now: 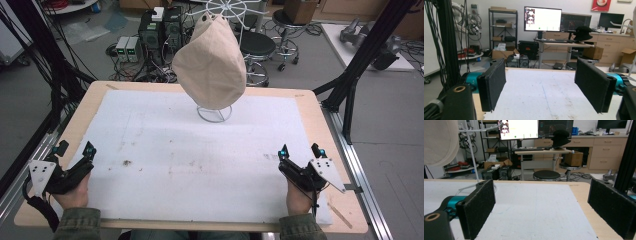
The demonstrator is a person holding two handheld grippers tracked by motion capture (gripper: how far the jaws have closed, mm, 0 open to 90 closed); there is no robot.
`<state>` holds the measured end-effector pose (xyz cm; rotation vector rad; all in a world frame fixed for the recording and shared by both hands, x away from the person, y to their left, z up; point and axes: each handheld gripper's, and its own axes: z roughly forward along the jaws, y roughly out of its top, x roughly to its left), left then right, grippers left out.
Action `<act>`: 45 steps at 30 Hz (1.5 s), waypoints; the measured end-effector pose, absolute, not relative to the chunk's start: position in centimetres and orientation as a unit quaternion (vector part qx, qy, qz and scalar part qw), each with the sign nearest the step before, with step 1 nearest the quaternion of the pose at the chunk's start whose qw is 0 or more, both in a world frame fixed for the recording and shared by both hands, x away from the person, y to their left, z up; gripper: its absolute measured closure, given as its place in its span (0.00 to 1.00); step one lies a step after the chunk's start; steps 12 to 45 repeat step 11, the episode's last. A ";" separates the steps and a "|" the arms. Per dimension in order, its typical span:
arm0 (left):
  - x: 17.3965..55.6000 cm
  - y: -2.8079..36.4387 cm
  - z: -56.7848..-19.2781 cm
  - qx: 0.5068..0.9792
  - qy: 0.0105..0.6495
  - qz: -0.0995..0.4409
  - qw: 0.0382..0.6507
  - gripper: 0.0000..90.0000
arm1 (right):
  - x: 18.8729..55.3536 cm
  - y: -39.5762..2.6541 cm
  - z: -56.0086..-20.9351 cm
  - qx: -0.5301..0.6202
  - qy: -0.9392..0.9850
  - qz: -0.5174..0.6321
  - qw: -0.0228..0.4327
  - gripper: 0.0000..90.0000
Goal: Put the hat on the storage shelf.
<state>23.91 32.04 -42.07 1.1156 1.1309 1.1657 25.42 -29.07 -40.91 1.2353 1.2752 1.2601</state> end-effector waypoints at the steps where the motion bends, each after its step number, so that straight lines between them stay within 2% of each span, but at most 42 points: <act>1: 23.9 32.1 -42.1 0.472 0.479 0.492 0.553 0.28 | 25.4 -29.1 -40.9 0.502 0.520 0.513 0.463 0.08; 45: 24.0 32.1 -42.1 0.473 0.478 0.489 0.555 0.28 | 25.5 -29.1 -41.0 0.503 0.524 0.512 0.458 0.08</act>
